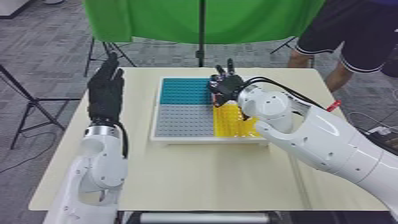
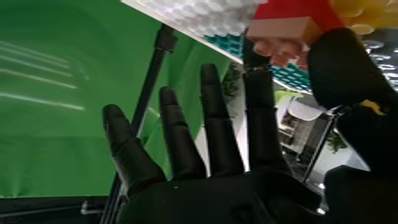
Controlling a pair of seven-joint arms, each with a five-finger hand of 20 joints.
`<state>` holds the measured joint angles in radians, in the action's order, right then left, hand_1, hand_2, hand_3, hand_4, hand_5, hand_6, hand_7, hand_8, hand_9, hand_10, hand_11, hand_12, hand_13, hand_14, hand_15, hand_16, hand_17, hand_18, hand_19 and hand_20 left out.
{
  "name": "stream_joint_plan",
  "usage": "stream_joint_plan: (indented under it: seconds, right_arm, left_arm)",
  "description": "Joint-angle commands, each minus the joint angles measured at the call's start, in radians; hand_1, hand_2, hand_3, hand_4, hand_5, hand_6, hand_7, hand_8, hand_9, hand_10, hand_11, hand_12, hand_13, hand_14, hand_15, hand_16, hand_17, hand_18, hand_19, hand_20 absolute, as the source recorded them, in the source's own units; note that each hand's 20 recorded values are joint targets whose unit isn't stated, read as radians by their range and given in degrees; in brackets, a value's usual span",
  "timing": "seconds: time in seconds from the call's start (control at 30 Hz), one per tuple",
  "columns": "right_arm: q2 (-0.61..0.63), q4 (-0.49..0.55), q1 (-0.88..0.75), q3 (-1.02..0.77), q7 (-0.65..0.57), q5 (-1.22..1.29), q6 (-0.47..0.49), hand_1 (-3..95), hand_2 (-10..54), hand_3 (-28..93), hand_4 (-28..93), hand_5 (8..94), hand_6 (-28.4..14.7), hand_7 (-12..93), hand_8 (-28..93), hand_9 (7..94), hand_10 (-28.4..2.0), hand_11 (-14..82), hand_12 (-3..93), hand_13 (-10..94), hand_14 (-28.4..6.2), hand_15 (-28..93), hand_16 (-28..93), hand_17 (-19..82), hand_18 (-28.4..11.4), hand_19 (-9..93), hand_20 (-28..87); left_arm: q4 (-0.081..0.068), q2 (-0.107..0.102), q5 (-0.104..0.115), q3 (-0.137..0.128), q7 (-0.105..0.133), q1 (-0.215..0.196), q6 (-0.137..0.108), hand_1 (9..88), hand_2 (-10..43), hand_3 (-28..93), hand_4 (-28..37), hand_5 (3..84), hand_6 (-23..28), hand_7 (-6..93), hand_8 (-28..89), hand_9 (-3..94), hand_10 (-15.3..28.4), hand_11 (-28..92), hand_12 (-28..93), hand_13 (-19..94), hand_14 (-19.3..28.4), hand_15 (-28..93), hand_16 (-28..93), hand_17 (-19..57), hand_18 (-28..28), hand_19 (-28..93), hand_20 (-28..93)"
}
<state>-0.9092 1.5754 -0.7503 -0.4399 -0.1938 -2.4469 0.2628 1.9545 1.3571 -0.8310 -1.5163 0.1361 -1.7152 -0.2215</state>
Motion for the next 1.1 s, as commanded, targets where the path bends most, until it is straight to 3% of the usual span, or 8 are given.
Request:
stream_joint_plan:
  seconds: [0.03, 0.5, 0.57, 0.8, 0.97, 1.1]
  right_arm:
    - [0.013, -0.005, -0.013, -0.001, -0.007, -0.013, 0.028, 24.8, -9.5, 91, -21, 40.8, 4.0, 61, -26, 33.8, -9.7, 6.7, 19.7, 19, -13.0, -3, 39, 1, -28.4, 15, 8]
    - [0.001, 0.036, -0.044, -0.103, -0.020, -0.010, 0.037, 23.3, -9.5, 91, -19, 35.3, -0.3, 59, -25, 32.3, -11.7, 4.9, 20.9, 19, -13.8, -4, 40, 1, -28.4, 15, 8]
    - [0.002, 0.062, -0.061, -0.137, -0.016, -0.010, 0.054, 23.2, -9.5, 91, -19, 35.2, -0.4, 59, -25, 32.2, -11.8, 4.8, 21.0, 18, -13.9, -4, 40, 1, -28.4, 15, 8]
    - [-0.009, 0.129, -0.097, -0.252, -0.030, 0.040, 0.085, 22.8, -9.5, 89, -19, 34.4, -1.5, 57, -23, 30.7, -12.5, 3.0, 21.8, 17, -14.5, -5, 41, 1, -28.4, 14, 8]
    - [-0.018, 0.134, -0.124, -0.340, -0.039, 0.157, 0.055, 22.1, -9.5, 88, -19, 33.9, -2.2, 55, -23, 30.5, -12.9, 2.6, 22.2, 18, -13.9, -4, 41, 3, -28.2, 14, 9]
    - [-0.019, 0.104, -0.150, -0.401, -0.034, 0.326, -0.028, 19.4, -9.5, 84, -17, 37.0, -4.3, 42, -16, 30.8, -14.9, 3.6, 21.8, 22, -11.7, -2, 40, 6, -18.2, 14, 10]
  left_arm:
    - [0.004, 0.004, 0.003, 0.001, 0.000, -0.011, 0.002, 25.6, 6.3, 73, -19.1, 33.1, 5.5, 10.1, -9, 19.3, 8.4, 5, 15, 9, 9.5, -3, 17, -11.9, 4.3, 10, 17]
    - [0.001, 0.004, 0.004, 0.005, -0.003, -0.010, 0.005, 25.6, 6.3, 73, -19.0, 33.2, 5.6, 9.9, -9, 19.3, 8.4, 5, 15, 9, 9.6, -3, 17, -12.0, 4.4, 11, 17]
    - [0.003, 0.002, 0.021, 0.005, 0.000, -0.012, 0.005, 25.6, 6.3, 73, -19.1, 33.2, 5.5, 10.0, -9, 19.3, 8.4, 5, 15, 9, 9.5, -3, 17, -12.0, 4.4, 11, 17]
    - [0.002, 0.003, 0.019, 0.004, -0.004, -0.013, 0.002, 25.6, 6.3, 73, -19.0, 33.2, 5.4, 10.2, -9, 19.3, 8.4, 5, 15, 9, 9.6, -3, 17, -12.0, 4.5, 11, 17]
    - [0.003, 0.002, 0.018, 0.004, -0.003, -0.011, 0.002, 25.5, 6.3, 73, -19.0, 33.2, 5.5, 10.1, -9, 19.3, 8.4, 5, 15, 9, 9.6, -3, 17, -12.1, 4.5, 11, 17]
    - [0.002, 0.003, 0.017, 0.002, -0.005, -0.011, 0.002, 25.6, 6.4, 73, -19.1, 33.2, 5.4, 10.3, -9, 19.3, 8.4, 5, 15, 9, 9.7, -3, 17, -12.1, 4.6, 11, 17]
